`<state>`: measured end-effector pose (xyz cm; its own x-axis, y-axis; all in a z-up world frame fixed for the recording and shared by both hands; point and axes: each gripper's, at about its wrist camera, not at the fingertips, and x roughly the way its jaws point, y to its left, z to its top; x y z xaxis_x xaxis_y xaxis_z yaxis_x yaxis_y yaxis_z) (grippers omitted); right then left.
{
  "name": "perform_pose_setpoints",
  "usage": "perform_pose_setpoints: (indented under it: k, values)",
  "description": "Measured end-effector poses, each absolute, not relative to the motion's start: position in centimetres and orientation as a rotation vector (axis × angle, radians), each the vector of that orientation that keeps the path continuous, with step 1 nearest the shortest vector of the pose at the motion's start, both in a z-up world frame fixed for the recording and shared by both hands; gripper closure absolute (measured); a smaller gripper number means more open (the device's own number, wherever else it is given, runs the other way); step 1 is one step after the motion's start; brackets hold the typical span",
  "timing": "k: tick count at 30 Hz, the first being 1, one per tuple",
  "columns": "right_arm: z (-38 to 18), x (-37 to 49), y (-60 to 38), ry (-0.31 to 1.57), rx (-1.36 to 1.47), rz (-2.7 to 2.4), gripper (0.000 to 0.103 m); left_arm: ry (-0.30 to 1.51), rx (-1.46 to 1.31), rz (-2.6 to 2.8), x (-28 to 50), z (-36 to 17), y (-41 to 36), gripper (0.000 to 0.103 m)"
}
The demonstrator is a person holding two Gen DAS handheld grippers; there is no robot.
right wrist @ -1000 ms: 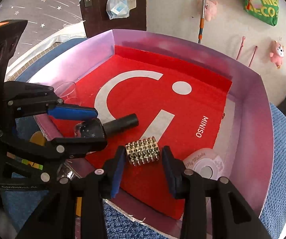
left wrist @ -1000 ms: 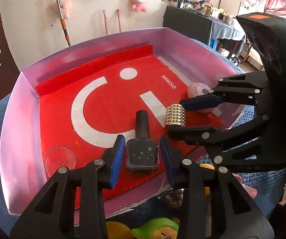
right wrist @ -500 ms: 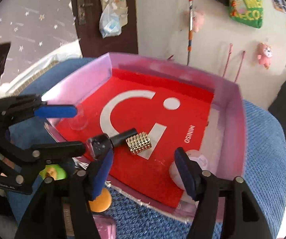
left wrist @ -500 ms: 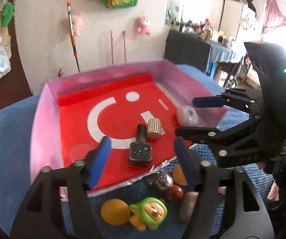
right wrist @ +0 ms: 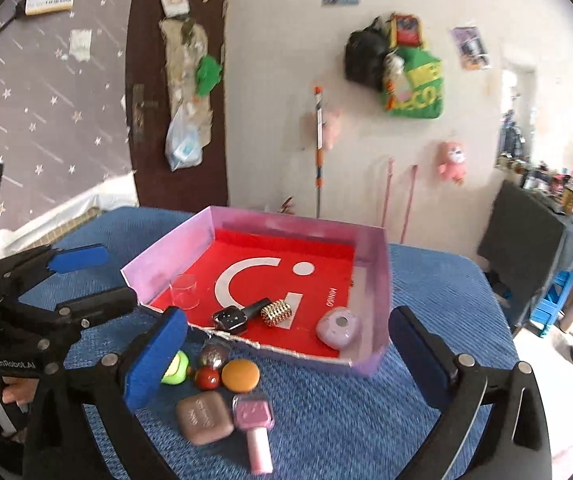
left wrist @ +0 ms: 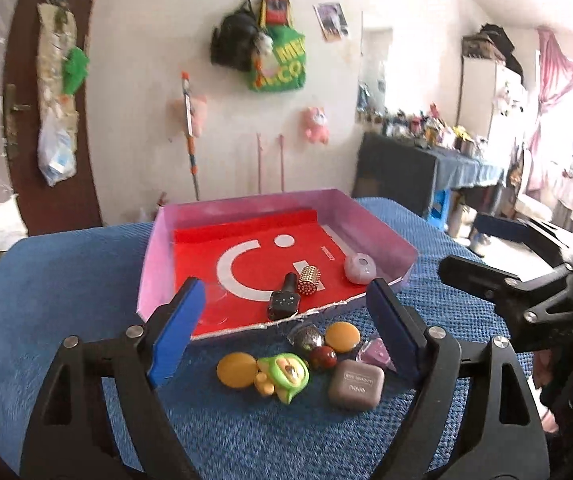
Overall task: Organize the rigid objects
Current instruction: 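Withdraw both tools from the box toward the remaining objects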
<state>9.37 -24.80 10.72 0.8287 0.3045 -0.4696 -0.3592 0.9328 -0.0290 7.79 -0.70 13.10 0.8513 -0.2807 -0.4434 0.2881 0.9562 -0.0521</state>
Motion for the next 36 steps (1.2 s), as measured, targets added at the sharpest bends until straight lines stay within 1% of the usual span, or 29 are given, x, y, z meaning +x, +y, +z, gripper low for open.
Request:
perform_pose_setpoints:
  k: [2,6,12,16,22,36]
  values:
    - [10.5,7.7,-25.2,0.457,-0.100,0.329,0.000,0.436,0.014,-0.265,6.3,12.6,-0.7,0.012]
    - [8.9,4.2,-25.4,0.403,-0.071,0.295,0.000,0.407,0.003,-0.218,4.0,10.7,-0.8,0.012]
    - [5.2,1.4,-24.3,0.396,-0.116,0.262,0.000,0.488,-0.026,-0.204,3.3,7.2,-0.5,0.012]
    - [3.2,1.7,-23.8,0.448,-0.130,0.274,0.000,0.541,-0.051,-0.189,3.6,5.8,0.0,0.012]
    - [1.7,3.0,-24.3,0.518,-0.080,0.283,0.000,0.592,-0.056,-0.183,4.6,4.9,0.3,0.012]
    - [0.6,6.6,-25.6,0.656,-0.050,0.265,0.000,0.727,-0.026,-0.156,8.5,4.5,0.9,0.012]
